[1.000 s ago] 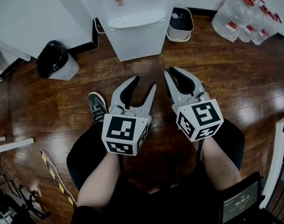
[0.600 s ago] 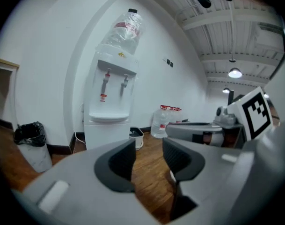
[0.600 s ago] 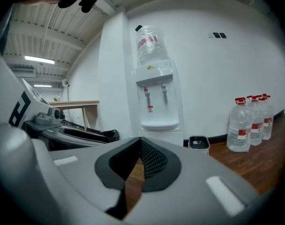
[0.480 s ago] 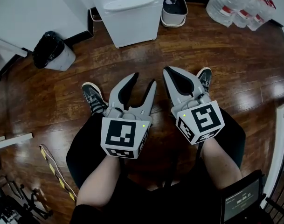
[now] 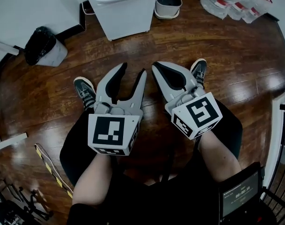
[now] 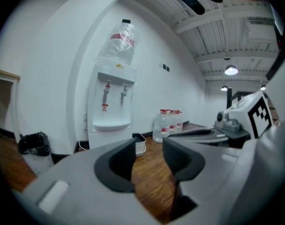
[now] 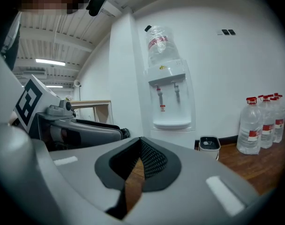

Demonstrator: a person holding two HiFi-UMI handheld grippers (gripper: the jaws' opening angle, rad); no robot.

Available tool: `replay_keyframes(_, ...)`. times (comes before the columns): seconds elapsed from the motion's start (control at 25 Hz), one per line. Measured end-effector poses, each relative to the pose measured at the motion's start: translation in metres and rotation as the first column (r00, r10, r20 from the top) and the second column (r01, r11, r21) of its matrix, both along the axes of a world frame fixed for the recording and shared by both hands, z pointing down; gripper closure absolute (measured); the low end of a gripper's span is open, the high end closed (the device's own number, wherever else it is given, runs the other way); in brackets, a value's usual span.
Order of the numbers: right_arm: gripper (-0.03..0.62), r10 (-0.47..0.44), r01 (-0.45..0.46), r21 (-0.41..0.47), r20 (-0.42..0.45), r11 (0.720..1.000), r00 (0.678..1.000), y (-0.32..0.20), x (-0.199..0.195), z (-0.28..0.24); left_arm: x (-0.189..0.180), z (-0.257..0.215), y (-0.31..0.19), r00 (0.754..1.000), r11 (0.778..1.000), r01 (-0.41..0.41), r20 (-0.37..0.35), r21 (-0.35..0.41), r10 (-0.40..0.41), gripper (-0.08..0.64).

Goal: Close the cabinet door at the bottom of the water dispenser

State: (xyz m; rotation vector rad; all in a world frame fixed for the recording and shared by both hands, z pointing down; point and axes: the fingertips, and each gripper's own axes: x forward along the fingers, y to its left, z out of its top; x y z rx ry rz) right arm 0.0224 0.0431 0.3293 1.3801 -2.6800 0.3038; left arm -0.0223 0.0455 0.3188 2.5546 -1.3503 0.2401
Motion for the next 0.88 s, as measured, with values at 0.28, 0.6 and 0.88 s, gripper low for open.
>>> replay_keyframes(0.28,0.588,0.002,-0.002,-0.019,0.016,1.000,1.000,-0.004,-0.005,-0.001,-0.001,-0.003,-0.004,1.000,1.000,-0.015,0.027,-0.002,0.015,0.359)
replay_keyframes(0.6,0.588,0.017,-0.016,-0.031,0.014,0.999,1.000,-0.006,-0.003,0.000,0.004,0.007,-0.006,0.999,1.000,-0.030,0.036,-0.010,0.030,0.359)
replay_keyframes(0.88,0.588,0.026,-0.026,-0.063,0.008,0.998,1.000,0.009,0.011,0.006,0.021,0.018,0.008,0.999,0.997,-0.049,0.010,-0.056,0.050,0.360)
